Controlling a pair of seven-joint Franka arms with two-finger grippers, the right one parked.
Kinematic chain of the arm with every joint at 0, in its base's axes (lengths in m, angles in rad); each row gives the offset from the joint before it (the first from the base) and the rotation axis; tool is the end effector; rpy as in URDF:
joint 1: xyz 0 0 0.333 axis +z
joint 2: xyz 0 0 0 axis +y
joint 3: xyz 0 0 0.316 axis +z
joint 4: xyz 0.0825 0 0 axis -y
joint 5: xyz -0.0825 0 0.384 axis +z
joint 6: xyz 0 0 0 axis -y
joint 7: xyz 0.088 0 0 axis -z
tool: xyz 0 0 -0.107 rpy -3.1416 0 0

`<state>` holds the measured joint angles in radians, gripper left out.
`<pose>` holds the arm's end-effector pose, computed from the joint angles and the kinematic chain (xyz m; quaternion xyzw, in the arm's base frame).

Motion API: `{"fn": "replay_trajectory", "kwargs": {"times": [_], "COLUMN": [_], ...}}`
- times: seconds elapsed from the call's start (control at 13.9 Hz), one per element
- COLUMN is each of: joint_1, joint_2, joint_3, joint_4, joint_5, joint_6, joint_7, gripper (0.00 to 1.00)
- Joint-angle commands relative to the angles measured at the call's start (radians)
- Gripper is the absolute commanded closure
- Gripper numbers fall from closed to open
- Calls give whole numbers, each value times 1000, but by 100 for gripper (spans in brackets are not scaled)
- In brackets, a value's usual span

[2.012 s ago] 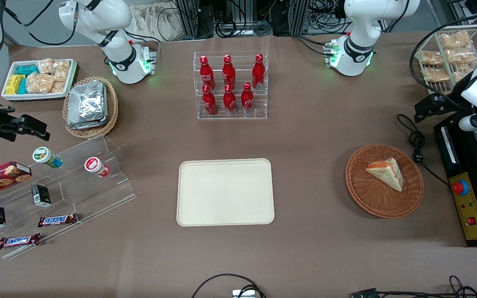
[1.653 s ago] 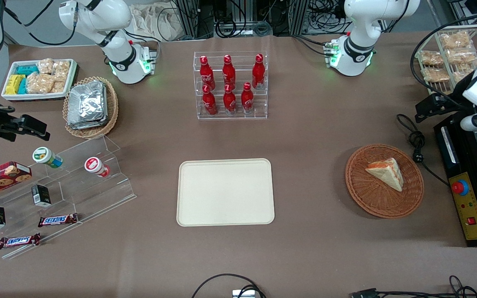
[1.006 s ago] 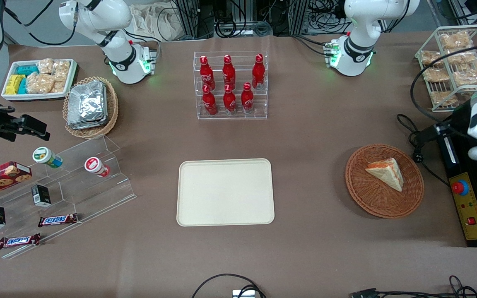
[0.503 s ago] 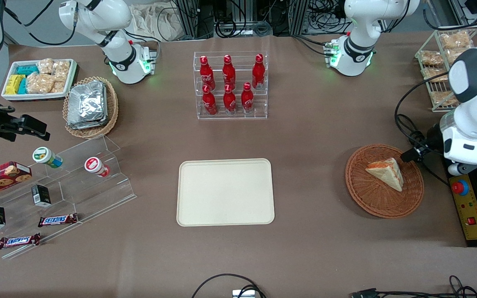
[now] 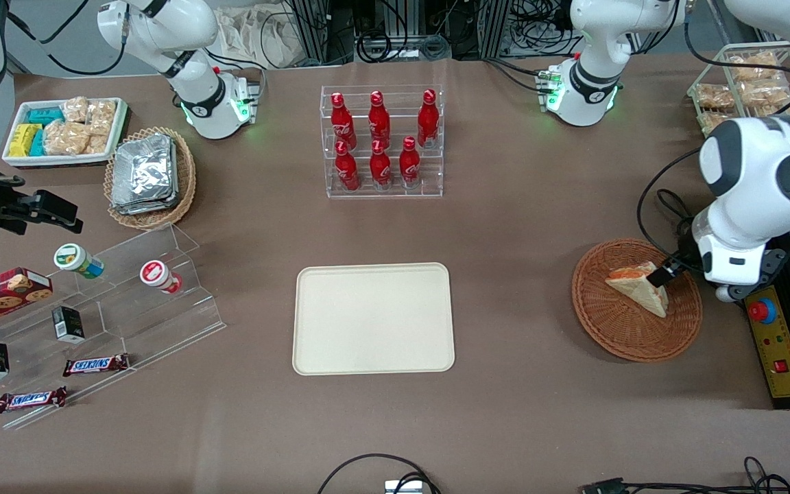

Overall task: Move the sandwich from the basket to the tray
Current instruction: 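Lower the open left gripper over the wrapped sandwich in the basket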

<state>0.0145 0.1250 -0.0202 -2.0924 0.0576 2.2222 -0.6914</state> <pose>0.5660 -0.0012 0.3642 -0.9473 -0.3197 -0.0097 0.0195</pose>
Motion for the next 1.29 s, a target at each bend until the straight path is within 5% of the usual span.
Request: {"fn": "replay_trajectory", "kwargs": {"times": [0.0, 1.22], "joint_1": [4, -1], "joint_2": [2, 142], "joint_3": [8, 37], "joint_4": [-78, -130], "joint_5": [18, 19], "joint_6": [103, 315], "joint_7": [-71, -238], "gripper": [0, 0]}}
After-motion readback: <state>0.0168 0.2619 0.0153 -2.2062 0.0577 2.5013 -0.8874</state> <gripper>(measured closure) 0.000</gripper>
